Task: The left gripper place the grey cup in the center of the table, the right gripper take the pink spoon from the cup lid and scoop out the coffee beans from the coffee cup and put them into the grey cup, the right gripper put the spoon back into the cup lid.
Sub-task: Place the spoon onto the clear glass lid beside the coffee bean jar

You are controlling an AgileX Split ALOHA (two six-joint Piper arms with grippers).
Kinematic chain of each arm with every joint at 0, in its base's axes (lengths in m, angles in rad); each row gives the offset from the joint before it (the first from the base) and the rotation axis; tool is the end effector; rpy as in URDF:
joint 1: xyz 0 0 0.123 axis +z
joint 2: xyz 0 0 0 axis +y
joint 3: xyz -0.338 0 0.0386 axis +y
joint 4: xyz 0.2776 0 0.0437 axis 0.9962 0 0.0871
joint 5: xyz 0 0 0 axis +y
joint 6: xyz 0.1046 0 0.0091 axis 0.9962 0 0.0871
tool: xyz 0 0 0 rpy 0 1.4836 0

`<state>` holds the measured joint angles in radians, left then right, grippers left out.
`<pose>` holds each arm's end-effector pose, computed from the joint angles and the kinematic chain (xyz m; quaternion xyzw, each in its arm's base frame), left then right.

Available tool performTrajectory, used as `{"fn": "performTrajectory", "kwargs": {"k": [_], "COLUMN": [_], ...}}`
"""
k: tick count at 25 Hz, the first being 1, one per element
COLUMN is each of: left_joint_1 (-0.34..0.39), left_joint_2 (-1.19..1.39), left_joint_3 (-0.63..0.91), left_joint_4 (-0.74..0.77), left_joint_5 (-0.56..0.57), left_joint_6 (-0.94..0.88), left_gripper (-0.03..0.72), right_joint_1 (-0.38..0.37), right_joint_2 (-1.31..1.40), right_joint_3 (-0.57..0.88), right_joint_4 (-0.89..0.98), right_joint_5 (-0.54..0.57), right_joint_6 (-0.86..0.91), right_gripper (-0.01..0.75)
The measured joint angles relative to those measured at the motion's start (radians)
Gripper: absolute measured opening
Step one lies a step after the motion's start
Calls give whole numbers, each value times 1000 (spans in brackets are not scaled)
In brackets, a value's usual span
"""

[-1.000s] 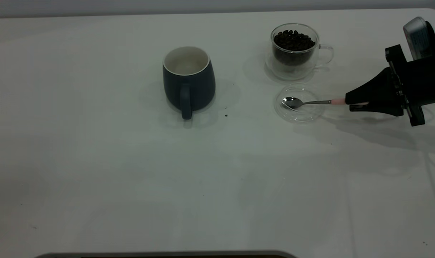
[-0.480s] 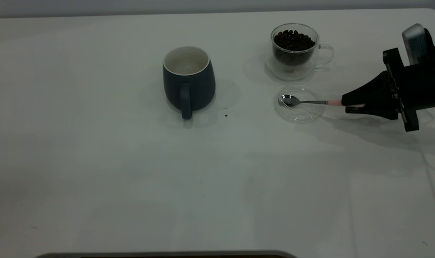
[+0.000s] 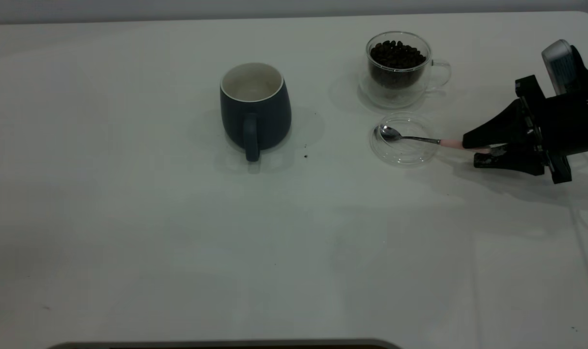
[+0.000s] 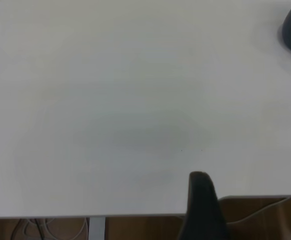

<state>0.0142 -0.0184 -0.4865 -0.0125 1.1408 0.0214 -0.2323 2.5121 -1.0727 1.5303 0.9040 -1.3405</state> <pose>-0.0273 -0.0016 0.2731 0.0036 0.8722 0.0025 0.4891 0.3951 -0.0087 -0.0428 0.1412 0.8862 0.4320 0.0897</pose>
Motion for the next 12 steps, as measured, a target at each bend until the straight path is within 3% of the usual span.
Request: {"fn": "performTrajectory", "kwargs": {"k": [7,12], "left_joint_1": [0,0], "left_joint_2": [0,0], "left_joint_3": [0,0], "left_joint_4": [0,0], "left_joint_5": [0,0], "left_joint_6": [0,0], "left_gripper": [565,565], "right_joint_1": [0,0], "right_joint_2": [-6,-32], "right_joint_3": [0,0], "right_joint_4": [82,191], "right_joint_5": [-51,-97], "right_joint_6": [-70,-189], "right_gripper": [502,514]}}
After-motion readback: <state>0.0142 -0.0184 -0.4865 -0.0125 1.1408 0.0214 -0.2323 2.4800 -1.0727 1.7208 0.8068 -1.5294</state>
